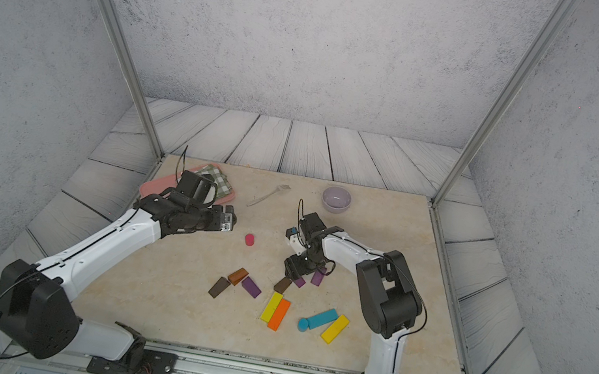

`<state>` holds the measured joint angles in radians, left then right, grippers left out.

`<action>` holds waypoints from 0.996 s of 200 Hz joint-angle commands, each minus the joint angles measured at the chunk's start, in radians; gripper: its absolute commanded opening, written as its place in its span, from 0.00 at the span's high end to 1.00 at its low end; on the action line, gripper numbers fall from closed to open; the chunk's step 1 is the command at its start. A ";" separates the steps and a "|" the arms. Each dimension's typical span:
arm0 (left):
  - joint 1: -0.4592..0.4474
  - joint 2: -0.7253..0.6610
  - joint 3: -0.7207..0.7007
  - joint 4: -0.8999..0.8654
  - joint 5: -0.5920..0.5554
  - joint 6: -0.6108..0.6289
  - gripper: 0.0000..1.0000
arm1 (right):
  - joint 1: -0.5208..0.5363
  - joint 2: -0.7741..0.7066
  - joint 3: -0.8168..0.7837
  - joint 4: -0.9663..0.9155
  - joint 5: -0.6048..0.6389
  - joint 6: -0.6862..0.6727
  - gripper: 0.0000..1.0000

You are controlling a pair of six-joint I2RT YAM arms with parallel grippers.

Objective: Assemble a small pinwheel with building blocks
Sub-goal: Pick up the building block from the center of the board, then assemble the building block at the center of the board.

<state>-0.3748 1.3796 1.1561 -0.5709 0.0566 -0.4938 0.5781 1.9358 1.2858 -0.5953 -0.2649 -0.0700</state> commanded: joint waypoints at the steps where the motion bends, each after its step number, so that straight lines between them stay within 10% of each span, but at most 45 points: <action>1: 0.012 -0.007 -0.010 0.006 -0.001 0.015 0.04 | 0.027 0.052 0.012 -0.059 0.031 -0.024 0.33; 102: 0.026 -0.035 -0.017 -0.021 0.016 -0.012 0.04 | 0.048 0.018 0.091 -0.111 -0.005 0.077 0.70; 199: -0.041 -0.246 -0.168 0.029 -0.049 -0.177 0.13 | 0.045 -0.010 0.115 0.506 -0.529 1.020 0.87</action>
<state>-0.3710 1.1561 1.0180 -0.5823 0.0261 -0.6449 0.6209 1.9392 1.4570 -0.3580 -0.6407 0.6346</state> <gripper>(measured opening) 0.882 0.339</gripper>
